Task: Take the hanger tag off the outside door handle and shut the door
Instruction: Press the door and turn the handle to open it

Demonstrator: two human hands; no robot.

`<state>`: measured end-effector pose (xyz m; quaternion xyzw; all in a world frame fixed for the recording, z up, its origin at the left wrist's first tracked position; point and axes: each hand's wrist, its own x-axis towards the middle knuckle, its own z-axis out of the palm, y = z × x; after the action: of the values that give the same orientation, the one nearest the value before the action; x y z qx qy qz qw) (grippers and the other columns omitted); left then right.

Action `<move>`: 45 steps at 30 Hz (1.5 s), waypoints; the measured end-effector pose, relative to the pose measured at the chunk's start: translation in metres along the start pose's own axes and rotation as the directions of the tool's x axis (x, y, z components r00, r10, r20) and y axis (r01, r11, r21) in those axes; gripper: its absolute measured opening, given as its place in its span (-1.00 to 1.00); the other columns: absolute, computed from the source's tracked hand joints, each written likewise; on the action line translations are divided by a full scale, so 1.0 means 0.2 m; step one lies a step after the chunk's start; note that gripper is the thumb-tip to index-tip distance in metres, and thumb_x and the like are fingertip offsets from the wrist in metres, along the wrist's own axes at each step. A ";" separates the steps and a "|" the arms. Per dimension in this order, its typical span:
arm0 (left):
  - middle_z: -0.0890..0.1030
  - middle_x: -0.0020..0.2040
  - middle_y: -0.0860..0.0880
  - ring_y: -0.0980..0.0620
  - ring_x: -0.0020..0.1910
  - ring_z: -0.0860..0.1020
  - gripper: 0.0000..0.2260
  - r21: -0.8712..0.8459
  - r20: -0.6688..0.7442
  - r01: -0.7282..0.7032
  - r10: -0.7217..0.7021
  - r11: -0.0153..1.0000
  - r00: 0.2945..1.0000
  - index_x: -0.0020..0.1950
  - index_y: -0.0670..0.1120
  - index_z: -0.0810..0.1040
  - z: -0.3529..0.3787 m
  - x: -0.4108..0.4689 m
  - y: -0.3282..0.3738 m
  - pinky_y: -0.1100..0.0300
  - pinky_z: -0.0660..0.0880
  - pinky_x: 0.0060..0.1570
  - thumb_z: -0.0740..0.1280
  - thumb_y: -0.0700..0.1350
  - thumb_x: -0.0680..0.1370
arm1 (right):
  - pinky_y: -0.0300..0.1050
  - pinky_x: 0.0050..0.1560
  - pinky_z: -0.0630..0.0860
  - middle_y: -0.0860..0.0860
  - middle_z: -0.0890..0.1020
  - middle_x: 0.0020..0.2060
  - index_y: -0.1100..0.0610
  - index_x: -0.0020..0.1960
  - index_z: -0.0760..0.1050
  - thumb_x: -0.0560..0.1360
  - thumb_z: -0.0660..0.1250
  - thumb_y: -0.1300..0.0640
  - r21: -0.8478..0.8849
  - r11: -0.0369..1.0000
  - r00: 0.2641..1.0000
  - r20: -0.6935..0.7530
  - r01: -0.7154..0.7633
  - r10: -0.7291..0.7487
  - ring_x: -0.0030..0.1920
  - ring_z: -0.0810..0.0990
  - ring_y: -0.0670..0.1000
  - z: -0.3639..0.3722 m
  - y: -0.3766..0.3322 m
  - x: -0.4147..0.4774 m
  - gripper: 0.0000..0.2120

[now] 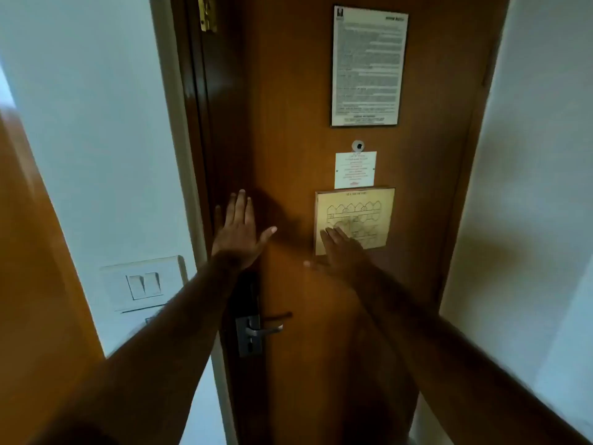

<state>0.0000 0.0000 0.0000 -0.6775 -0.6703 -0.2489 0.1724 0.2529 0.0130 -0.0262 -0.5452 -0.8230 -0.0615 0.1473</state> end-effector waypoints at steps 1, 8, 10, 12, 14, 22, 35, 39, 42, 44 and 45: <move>-0.22 0.76 -0.14 -0.14 0.74 -0.26 -0.13 0.012 0.014 0.034 -0.034 0.999 0.999 0.76 -0.17 -0.11 0.05 0.00 -0.02 -0.25 -0.18 0.71 0.06 0.40 0.70 | 0.26 0.63 0.12 0.20 0.12 0.68 0.22 0.69 0.05 0.62 0.18 -0.39 0.005 1.000 0.999 0.023 0.026 -0.026 0.68 0.03 0.20 0.06 -0.01 0.02 -0.09; -0.18 0.76 -0.19 -0.20 0.75 -0.16 -0.12 0.184 -0.090 0.123 -0.108 0.975 0.990 0.76 -0.21 -0.08 0.39 0.08 -0.15 -0.24 -0.08 0.71 0.08 0.40 0.70 | 0.16 0.61 0.17 0.20 0.13 0.67 0.20 0.69 0.04 0.59 0.29 -0.36 0.208 0.977 0.984 0.165 0.038 -0.074 0.67 0.10 0.22 0.52 -0.01 0.09 -0.06; -0.06 0.76 -0.23 -0.23 0.75 -0.04 -0.13 0.240 -0.181 0.099 -0.055 0.966 0.982 0.75 -0.22 0.00 0.48 0.12 -0.19 -0.25 0.00 0.70 0.10 0.39 0.70 | 0.11 0.57 0.26 0.18 0.23 0.65 0.16 0.68 0.10 0.60 0.34 -0.30 0.253 0.966 0.980 0.170 0.058 -0.103 0.64 0.20 0.20 0.66 -0.03 0.11 -0.12; 0.05 0.74 -0.26 -0.26 0.73 0.07 -0.13 0.277 -0.263 0.098 -0.022 0.956 0.965 0.74 -0.24 0.08 0.56 0.16 -0.22 -0.28 0.09 0.68 0.12 0.40 0.70 | 0.04 0.51 0.34 0.16 0.37 0.58 0.15 0.65 0.20 0.61 0.37 -0.24 0.287 0.954 0.979 0.151 0.087 -0.135 0.57 0.34 0.16 0.79 -0.08 0.14 -0.21; 0.19 0.71 -0.29 -0.29 0.70 0.19 -0.13 0.308 -0.360 0.131 -0.012 0.942 0.933 0.71 -0.27 0.18 0.64 0.19 -0.23 -0.29 0.20 0.64 0.16 0.40 0.70 | 0.00 0.45 0.41 0.13 0.47 0.51 0.15 0.60 0.31 0.61 0.37 -0.23 0.324 0.939 0.973 0.156 0.112 -0.170 0.50 0.43 0.13 0.90 -0.14 0.18 -0.29; 0.40 0.60 -0.32 -0.32 0.60 0.40 -0.15 0.400 -0.551 0.217 0.045 0.890 0.833 0.62 -0.31 0.36 0.79 0.27 -0.29 -0.33 0.36 0.56 0.19 0.42 0.69 | 0.07 0.22 0.61 0.09 0.65 0.30 0.08 0.51 0.45 0.57 0.33 -0.37 0.309 0.922 0.873 0.350 0.235 -0.340 0.22 0.65 0.08 1.24 -0.36 0.28 -0.30; 0.41 0.59 -0.32 -0.32 0.60 0.39 -0.18 0.362 -0.643 0.221 0.071 0.906 0.763 0.61 -0.32 0.37 0.88 0.31 -0.34 -0.33 0.28 0.59 0.21 0.39 0.70 | -0.26 -0.46 0.31 -0.04 0.56 -0.38 0.19 -0.06 0.62 0.60 0.41 -0.04 0.290 0.920 0.800 0.467 0.265 -0.378 -0.40 0.49 -0.14 1.57 -0.41 0.44 -0.72; 0.43 0.58 -0.34 -0.33 0.58 0.41 -0.19 0.350 -0.655 0.221 0.069 0.911 0.753 0.59 -0.34 0.40 0.88 0.31 -0.32 -0.32 0.27 0.59 0.25 0.37 0.69 | -0.05 -0.19 0.68 0.10 0.73 -0.22 0.17 -0.08 0.65 0.62 0.36 0.00 0.266 0.926 0.795 0.482 0.267 -0.368 -0.20 0.74 0.07 1.62 -0.41 0.45 -0.75; 0.44 0.57 -0.34 -0.34 0.58 0.41 -0.20 0.343 -0.654 0.233 0.053 0.910 0.755 0.58 -0.34 0.42 0.87 0.31 -0.34 -0.33 0.28 0.59 0.26 0.35 0.69 | -0.05 -0.21 0.67 0.06 0.72 -0.24 0.15 -0.08 0.66 0.61 0.35 -0.04 0.275 0.929 0.842 0.412 0.249 -0.348 -0.24 0.72 0.04 1.68 -0.43 0.43 -0.73; 0.44 0.57 -0.34 -0.35 0.58 0.41 -0.20 0.340 -0.641 0.211 0.062 0.917 0.765 0.57 -0.34 0.42 0.90 0.29 -0.38 -0.34 0.28 0.58 0.26 0.35 0.69 | -0.19 -0.40 0.49 -0.04 0.65 -0.39 0.11 -0.18 0.64 0.59 0.35 -0.11 0.293 0.921 0.872 0.340 0.258 -0.352 -0.38 0.62 -0.03 1.77 -0.47 0.42 -0.68; 0.44 0.57 -0.34 -0.35 0.58 0.42 -0.20 0.336 -0.632 0.210 0.055 0.918 0.773 0.57 -0.34 0.42 0.92 0.27 -0.39 -0.34 0.29 0.58 0.25 0.36 0.69 | -0.23 -0.44 0.42 -0.07 0.59 -0.43 0.10 -0.19 0.63 0.59 0.36 -0.13 0.304 0.920 0.883 0.319 0.248 -0.343 -0.41 0.58 -0.04 1.80 -0.48 0.39 -0.66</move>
<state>-0.0596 0.1517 -0.1271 -0.4780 -0.6373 -0.3300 0.5064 0.0731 0.1374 -0.3385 -0.3905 -0.9108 0.1251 0.0488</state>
